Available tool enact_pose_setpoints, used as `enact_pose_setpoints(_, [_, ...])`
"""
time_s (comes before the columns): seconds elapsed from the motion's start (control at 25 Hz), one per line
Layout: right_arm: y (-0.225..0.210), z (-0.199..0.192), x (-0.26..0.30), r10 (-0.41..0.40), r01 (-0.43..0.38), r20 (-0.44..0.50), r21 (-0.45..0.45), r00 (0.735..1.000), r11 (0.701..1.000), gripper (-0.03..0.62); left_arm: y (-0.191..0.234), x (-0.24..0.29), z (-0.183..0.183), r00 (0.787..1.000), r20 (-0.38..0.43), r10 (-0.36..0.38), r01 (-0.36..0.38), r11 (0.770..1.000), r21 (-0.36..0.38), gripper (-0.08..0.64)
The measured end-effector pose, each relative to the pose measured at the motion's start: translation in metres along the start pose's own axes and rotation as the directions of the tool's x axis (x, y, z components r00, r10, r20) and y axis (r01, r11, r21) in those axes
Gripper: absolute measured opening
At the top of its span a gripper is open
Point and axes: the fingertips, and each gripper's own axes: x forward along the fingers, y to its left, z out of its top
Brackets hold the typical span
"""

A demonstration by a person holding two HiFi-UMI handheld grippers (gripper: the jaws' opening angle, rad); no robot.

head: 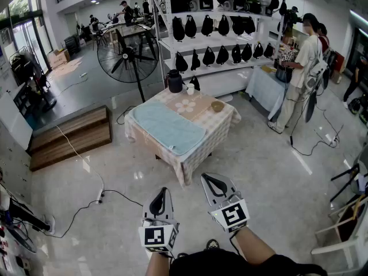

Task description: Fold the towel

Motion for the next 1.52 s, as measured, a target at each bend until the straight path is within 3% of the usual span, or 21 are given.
enact_pose_setpoints(0.32, [0.000,-0.007,-0.002,0.056,-0.056,0.011,0.029,0.998,0.998,0.000,-0.014,0.005,-0.009,0.999,-0.025,-0.047,0.046,0.998,-0.031,0.006])
enact_pose_setpoints(0.4, [-0.003,-0.010,-0.001,0.084,-0.084,0.011,0.020,0.996,0.996,0.016,-0.017,0.008,-0.016,0.998,-0.044,-0.050,0.048,0.998,-0.040,0.075])
enact_pose_setpoints(0.52, [-0.014,-0.019,-0.001,0.103,-0.103,-0.013,0.028,0.995,0.994,0.186,-0.021,0.015,-0.026,0.997,-0.066,-0.044,0.040,0.997,-0.064,0.223])
enact_pose_setpoints(0.64, [-0.025,-0.030,-0.002,0.112,-0.110,-0.041,0.041,0.993,0.993,0.239,-0.026,0.022,-0.036,0.995,-0.089,-0.040,0.033,0.996,-0.087,0.249])
enact_pose_setpoints(0.8, [-0.037,-0.040,-0.003,0.145,-0.143,-0.039,0.048,0.989,0.989,0.245,-0.037,0.035,-0.043,0.995,-0.097,-0.031,0.020,0.993,-0.112,0.255])
enact_pose_setpoints(1.08, [-0.085,-0.077,-0.007,0.164,-0.159,-0.080,0.070,0.983,0.985,0.245,-0.071,0.073,-0.062,0.992,-0.124,-0.014,0.003,0.996,-0.093,0.255])
enact_pose_setpoints(1.32, [-0.119,-0.106,0.015,0.157,-0.145,-0.120,0.104,0.980,0.984,0.245,-0.055,0.099,-0.075,0.985,-0.170,0.026,-0.042,0.995,-0.090,0.255])
enact_pose_setpoints(1.52, [-0.137,-0.115,0.048,0.154,-0.142,-0.120,0.100,0.981,0.985,0.245,-0.045,0.138,-0.087,0.982,-0.189,-0.005,-0.013,0.995,-0.097,0.255])
